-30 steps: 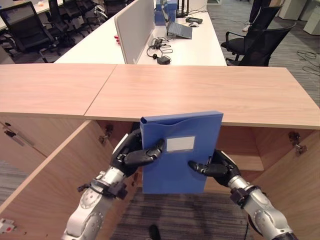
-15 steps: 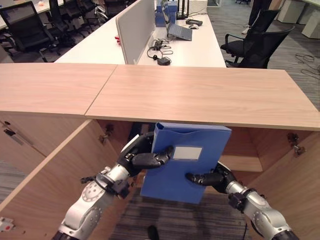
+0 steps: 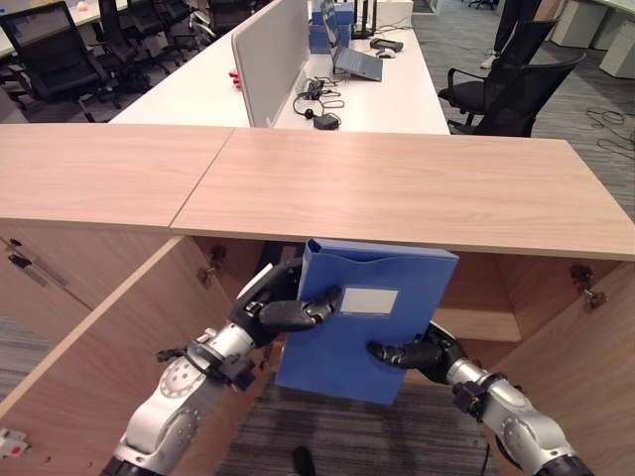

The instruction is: Put the empty folder in the office cabinet

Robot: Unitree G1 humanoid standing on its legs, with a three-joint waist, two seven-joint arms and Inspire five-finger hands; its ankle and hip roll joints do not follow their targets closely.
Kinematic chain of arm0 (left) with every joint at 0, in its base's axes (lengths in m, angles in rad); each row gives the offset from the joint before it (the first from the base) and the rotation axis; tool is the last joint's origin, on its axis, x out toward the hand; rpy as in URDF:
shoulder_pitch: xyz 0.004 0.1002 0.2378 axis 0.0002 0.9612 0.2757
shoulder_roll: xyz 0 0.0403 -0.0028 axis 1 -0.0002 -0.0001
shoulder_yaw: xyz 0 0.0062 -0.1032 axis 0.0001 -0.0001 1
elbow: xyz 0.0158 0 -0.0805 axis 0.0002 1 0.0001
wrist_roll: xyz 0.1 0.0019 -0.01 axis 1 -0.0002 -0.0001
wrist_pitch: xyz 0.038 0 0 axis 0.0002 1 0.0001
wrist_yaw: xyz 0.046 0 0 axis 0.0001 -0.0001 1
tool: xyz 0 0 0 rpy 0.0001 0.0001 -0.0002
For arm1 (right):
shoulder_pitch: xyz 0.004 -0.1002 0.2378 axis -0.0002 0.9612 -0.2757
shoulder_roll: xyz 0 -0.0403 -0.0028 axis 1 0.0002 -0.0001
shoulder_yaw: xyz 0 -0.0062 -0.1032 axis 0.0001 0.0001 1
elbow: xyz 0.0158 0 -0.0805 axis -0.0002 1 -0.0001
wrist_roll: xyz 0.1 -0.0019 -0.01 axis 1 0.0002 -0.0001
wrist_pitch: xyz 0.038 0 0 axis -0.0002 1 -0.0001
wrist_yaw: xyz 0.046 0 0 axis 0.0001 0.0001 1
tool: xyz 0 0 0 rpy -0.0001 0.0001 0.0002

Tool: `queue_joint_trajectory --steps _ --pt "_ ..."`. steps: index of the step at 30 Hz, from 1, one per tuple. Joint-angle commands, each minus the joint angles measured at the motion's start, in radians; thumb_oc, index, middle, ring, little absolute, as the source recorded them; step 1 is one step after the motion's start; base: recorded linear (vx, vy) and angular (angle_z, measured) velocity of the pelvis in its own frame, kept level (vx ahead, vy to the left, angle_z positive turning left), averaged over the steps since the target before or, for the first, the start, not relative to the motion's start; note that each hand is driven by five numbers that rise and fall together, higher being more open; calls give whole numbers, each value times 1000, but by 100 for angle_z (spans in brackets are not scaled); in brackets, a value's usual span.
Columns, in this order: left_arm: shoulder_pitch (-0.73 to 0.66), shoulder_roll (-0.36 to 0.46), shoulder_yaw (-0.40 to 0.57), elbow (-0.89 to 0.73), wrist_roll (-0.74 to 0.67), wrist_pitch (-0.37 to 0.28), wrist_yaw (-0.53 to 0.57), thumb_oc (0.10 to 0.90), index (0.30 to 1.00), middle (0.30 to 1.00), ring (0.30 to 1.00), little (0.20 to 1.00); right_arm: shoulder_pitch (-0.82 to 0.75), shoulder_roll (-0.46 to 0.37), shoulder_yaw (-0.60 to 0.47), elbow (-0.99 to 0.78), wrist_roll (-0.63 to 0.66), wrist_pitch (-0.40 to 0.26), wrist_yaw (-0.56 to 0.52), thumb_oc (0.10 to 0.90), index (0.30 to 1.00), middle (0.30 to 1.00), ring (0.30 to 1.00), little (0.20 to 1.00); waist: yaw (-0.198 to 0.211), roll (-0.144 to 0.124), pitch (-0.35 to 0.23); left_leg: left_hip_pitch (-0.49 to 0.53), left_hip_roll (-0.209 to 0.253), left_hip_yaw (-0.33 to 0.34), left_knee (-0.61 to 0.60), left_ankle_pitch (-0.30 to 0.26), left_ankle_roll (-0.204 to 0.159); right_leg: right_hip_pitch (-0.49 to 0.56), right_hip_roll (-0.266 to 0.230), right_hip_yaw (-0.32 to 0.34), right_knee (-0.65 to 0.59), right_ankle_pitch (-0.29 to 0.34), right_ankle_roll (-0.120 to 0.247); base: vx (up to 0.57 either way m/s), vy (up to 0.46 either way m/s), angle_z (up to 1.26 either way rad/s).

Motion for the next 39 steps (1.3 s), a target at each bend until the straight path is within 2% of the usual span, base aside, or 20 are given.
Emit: queue_joint_trajectory --steps 1,11,12,13,14,18,20,23,24,27,33,34,35,37,39 --pt "-169 -171 -91 -138 -145 -119 -100 400 300 300 300 300 -193 141 54 -105 96 -83 62 400 300 300 300 300 -5 -9 -32 169 22 -51 -4 -201 -68 -42 -4 95 -1 -53 23 0 0 0" --pt "-120 -192 -40 -125 -133 -129 -82 400 300 300 300 300 -169 148 18 -141 113 -90 59 400 300 300 300 300 -3 -10 -32 167 22 -55 -4 -201 -69 -44 -4 93 -1 -53 22 0 0 0" --pt "-111 -187 -29 -120 -120 -133 -80 745 818 818 818 818 -163 141 10 -144 106 -91 62 400 300 300 300 300 -2 -10 -32 167 22 -55 -4 -201 -69 -43 -4 92 -1 -52 22 0 0 0" --pt "-102 -182 -16 -115 -101 -135 -79 800 900 900 900 900 -158 130 2 -148 81 -95 61 400 300 300 300 300 -1 -11 -32 168 21 -55 -4 -201 -69 -43 -4 92 -1 -53 22 42 0 1" --pt "-77 -178 21 -96 -56 -147 -70 800 900 900 900 900 -139 105 -28 -160 18 -92 60 400 300 300 300 300 1 -11 -29 173 22 -57 -4 -204 -70 -37 -3 90 -1 -56 22 37 -1 1" --pt "-36 -178 72 -50 15 -163 -41 800 900 900 900 900 -92 74 -75 -151 -54 -89 53 400 300 300 300 300 3 -12 -31 166 20 -60 -4 -202 -71 -41 -3 85 -1 -55 22 20 -1 3" --pt "18 -176 142 27 119 -179 -32 800 900 900 900 900 -28 64 -134 -110 -129 -76 58 400 300 300 300 300 7 -15 -27 164 21 -61 -4 -202 -72 -40 -4 80 -1 -57 23 37 -3 7" --pt "63 -176 193 161 199 -188 -13 800 900 900 900 900 27 63 -174 -41 -169 -73 54 400 300 300 300 300 9 -16 -21 162 23 -62 -4 -203 -74 -41 -4 77 -1 -57 25 10 -3 1" --pt "83 -145 219 217 291 -207 -19 800 900 900 900 900 49 60 -199 -22 -189 -72 59 400 300 300 300 300 10 -16 -18 158 22 -62 -4 -203 -76 -43 -3 75 -1 -58 26 0 0 0" --pt "114 -127 239 298 347 -206 -41 800 900 900 900 900 78 72 -228 11 -184 -66 65 400 300 300 300 300 12 -15 -19 153 23 -60 -4 -202 -77 -46 -3 71 -1 -58 28 0 0 0" --pt "137 -121 209 492 484 -207 -23 800 900 900 900 900 82 112 -255 155 -201 -100 9 400 300 300 300 300 14 -10 -13 135 20 -64 -4 -194 -77 -59 -4 64 -1 -55 28 2 1 2" --pt "140 -123 183 565 565 -207 3 800 900 900 900 900 74 139 -265 224 -183 -113 -26 400 300 300 300 300 17 -7 -5 133 20 -68 -4 -194 -78 -58 -3 61 -1 -58 28 4 -2 8" --pt "138 -123 183 566 566 -208 3 800 900 900 900 900 73 139 -266 224 -183 -113 -26 400 300 300 300 300 16 -8 -8 127 20 -68 -4 -192 -77 -63 -4 60 -1 -56 28 17 -3 7" --pt "145 -145 143 676 649 -212 38 800 900 900 900 900 49 185 -278 312 -124 -133 -75 400 300 300 300 300 22 -3 3 122 17 -75 -4 -190 -77 -65 -3 52 -1 -60 27 15 -3 6" --pt "143 -154 132 717 657 -212 50 800 900 900 900 900 34 198 -289 339 -93 -145 -95 400 300 300 300 300 25 0 8 117 17 -77 -4 -189 -78 -68 -3 50 -1 -60 27 3 -5 12"
